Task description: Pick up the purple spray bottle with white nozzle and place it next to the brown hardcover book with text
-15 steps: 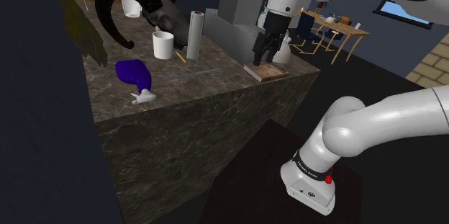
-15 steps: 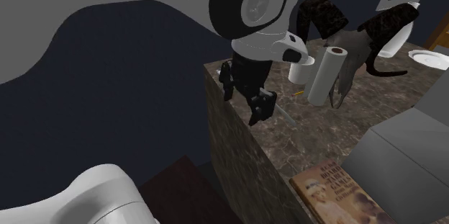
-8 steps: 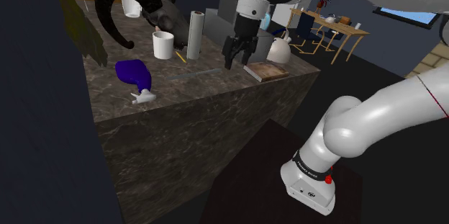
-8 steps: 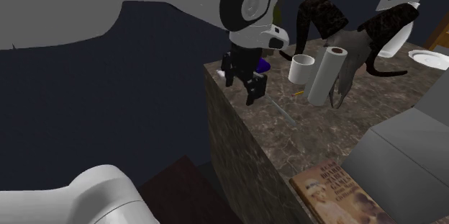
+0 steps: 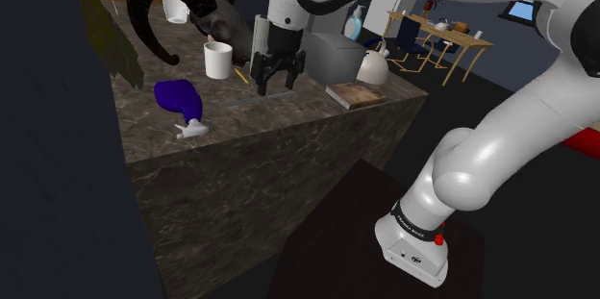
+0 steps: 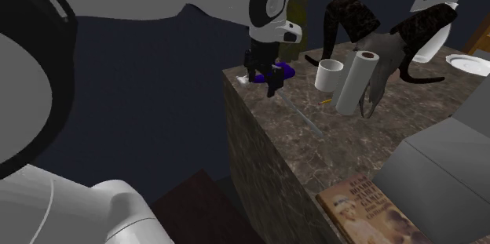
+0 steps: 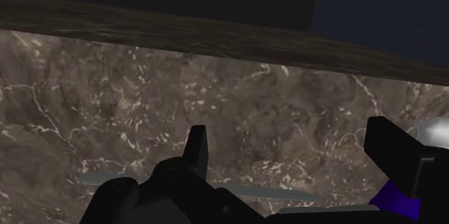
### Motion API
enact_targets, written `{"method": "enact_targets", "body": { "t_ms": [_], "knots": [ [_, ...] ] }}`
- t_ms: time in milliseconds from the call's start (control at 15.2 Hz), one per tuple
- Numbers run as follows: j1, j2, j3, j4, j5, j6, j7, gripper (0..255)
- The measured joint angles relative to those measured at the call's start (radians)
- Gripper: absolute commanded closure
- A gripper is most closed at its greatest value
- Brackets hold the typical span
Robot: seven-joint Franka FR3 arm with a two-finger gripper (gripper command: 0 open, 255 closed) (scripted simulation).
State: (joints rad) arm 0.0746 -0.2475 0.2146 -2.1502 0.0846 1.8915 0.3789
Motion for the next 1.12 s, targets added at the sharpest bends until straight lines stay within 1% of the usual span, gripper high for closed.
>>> {"method": "enact_targets", "body": {
  "t_ms": [330,528,792,990,1056,1122],
  "knots": [
    [0.020,0.193,0.059,0.152,-0.068,0.042,0.122,0],
    [0.042,0.308,0.083,0.261,-0.121,0.044,0.196,0],
    [0.078,0.467,0.094,0.435,-0.197,0.016,0.274,0],
    [0.121,0.605,0.092,0.579,-0.256,0.000,0.332,0],
    [0.131,0.631,0.091,0.615,-0.266,-0.012,0.342,0],
    [0.136,0.644,0.090,0.628,-0.272,-0.013,0.347,0]
  ]
}}
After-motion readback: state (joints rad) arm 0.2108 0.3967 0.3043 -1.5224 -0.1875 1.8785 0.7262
